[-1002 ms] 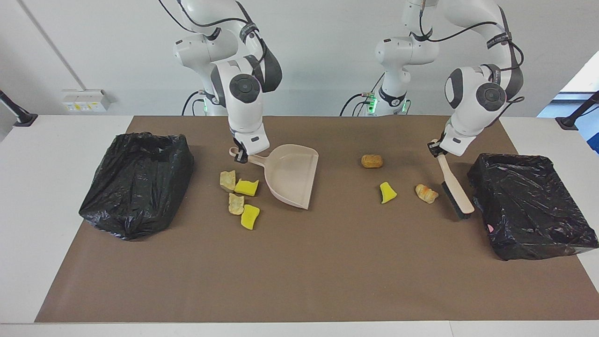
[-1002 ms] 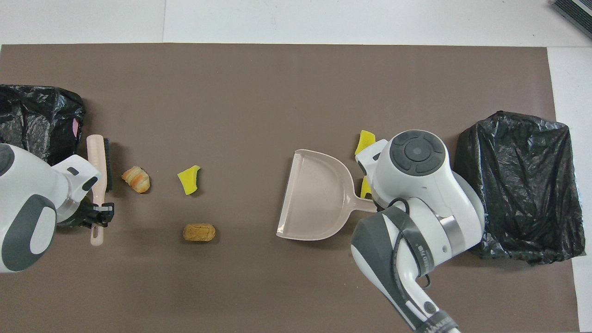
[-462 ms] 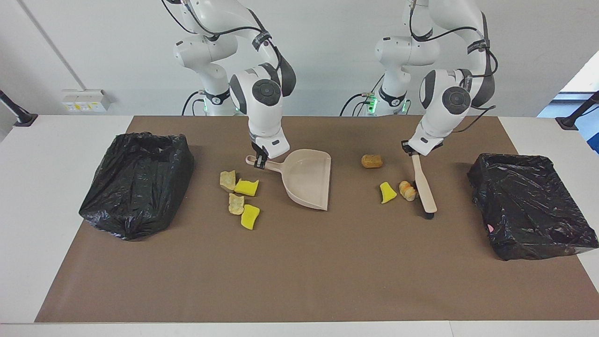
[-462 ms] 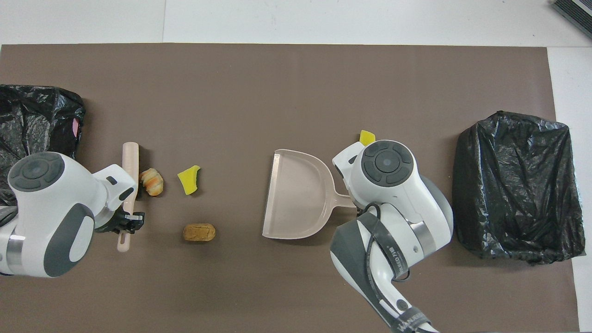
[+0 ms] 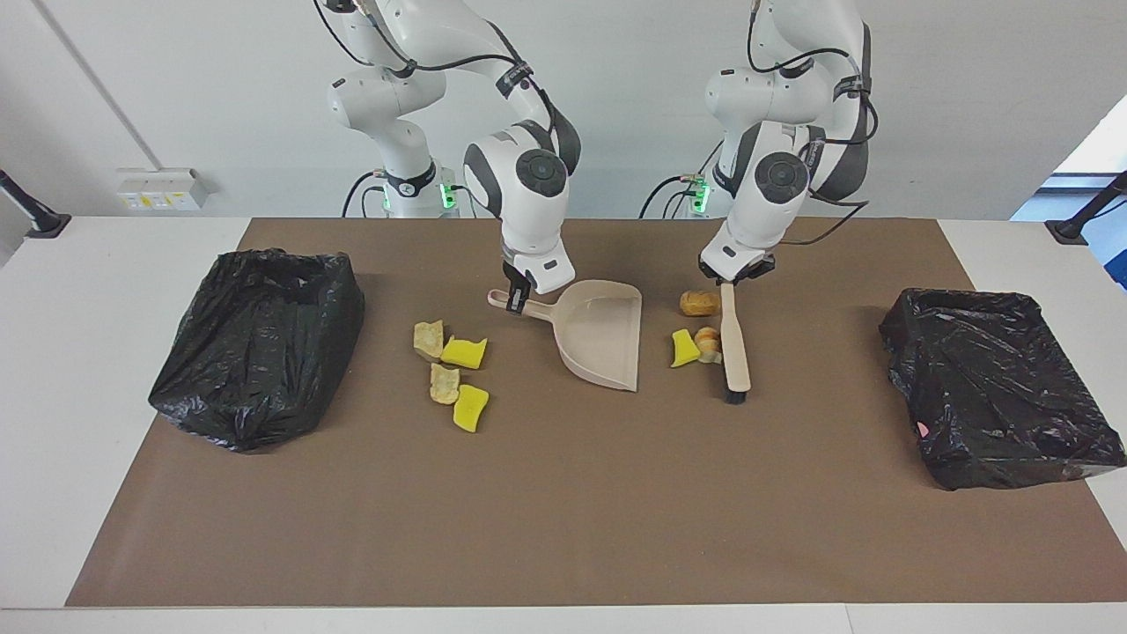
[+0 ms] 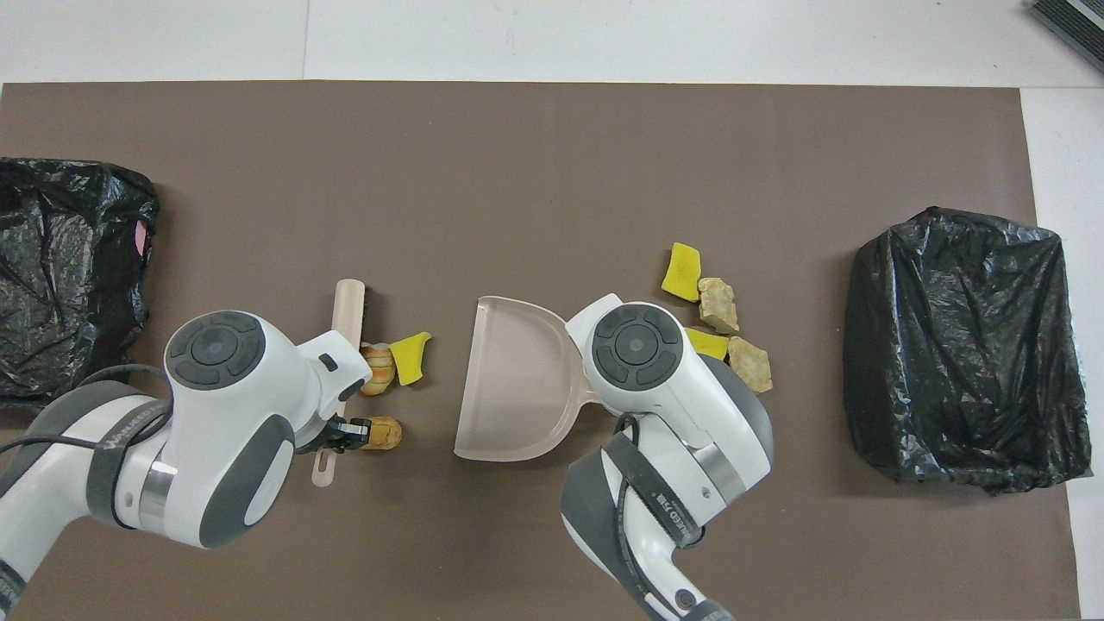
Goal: Sweep and dump trash in bin
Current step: 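Sweep the crust and sponge into the dustpan with the left gripper's brush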
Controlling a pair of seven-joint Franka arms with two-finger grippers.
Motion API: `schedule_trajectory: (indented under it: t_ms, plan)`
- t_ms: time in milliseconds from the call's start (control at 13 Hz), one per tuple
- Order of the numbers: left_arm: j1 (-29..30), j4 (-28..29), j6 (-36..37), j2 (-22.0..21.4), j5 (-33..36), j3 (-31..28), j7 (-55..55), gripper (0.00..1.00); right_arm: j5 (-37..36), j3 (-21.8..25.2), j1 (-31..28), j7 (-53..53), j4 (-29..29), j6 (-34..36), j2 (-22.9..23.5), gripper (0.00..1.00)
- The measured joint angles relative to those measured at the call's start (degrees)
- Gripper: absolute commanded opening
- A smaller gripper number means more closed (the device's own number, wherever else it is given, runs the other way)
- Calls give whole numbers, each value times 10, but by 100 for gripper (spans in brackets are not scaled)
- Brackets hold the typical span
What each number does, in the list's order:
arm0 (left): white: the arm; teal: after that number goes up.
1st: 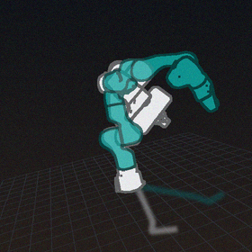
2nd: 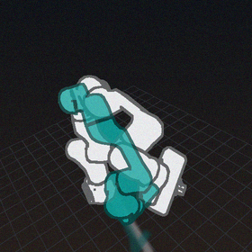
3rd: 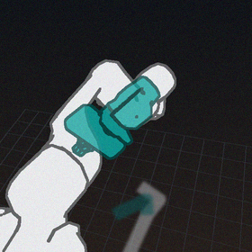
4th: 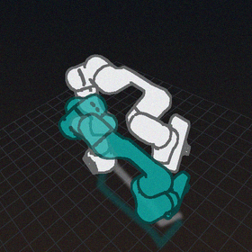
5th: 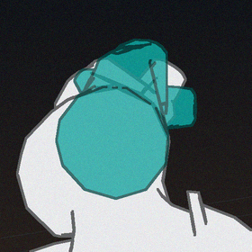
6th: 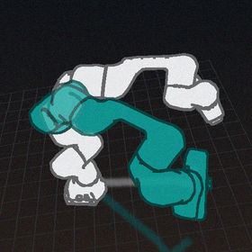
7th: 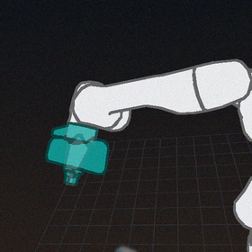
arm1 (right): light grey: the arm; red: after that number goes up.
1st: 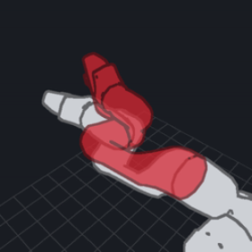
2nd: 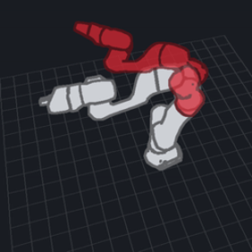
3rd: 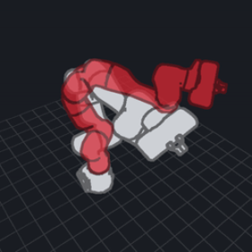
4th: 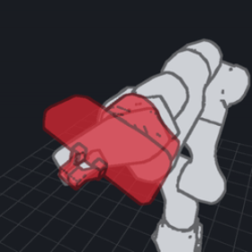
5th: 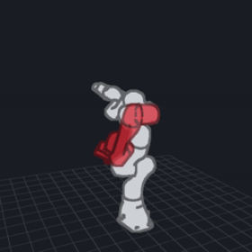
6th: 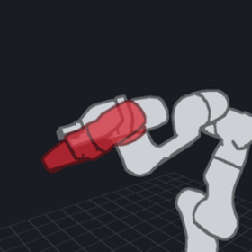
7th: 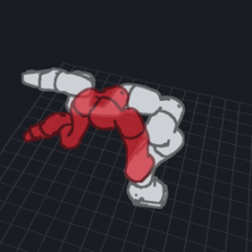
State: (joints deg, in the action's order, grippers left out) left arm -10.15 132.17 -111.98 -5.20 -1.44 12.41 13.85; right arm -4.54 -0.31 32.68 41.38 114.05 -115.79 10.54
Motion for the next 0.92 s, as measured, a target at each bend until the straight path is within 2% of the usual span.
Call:
schedule_trajectory:
  t_ms: [231,539,925]
  plan:
    - [0,0,-2,-1,-8,21,0,0,0,0,4,-8,0,-1,1,0]
    - [0,0,-10,-2,-44,82,12,0,0,0,4,-8,0,-1,1,0]
    - [0,-7,-23,-3,-128,123,30,0,0,0,4,-8,0,-1,1,0]
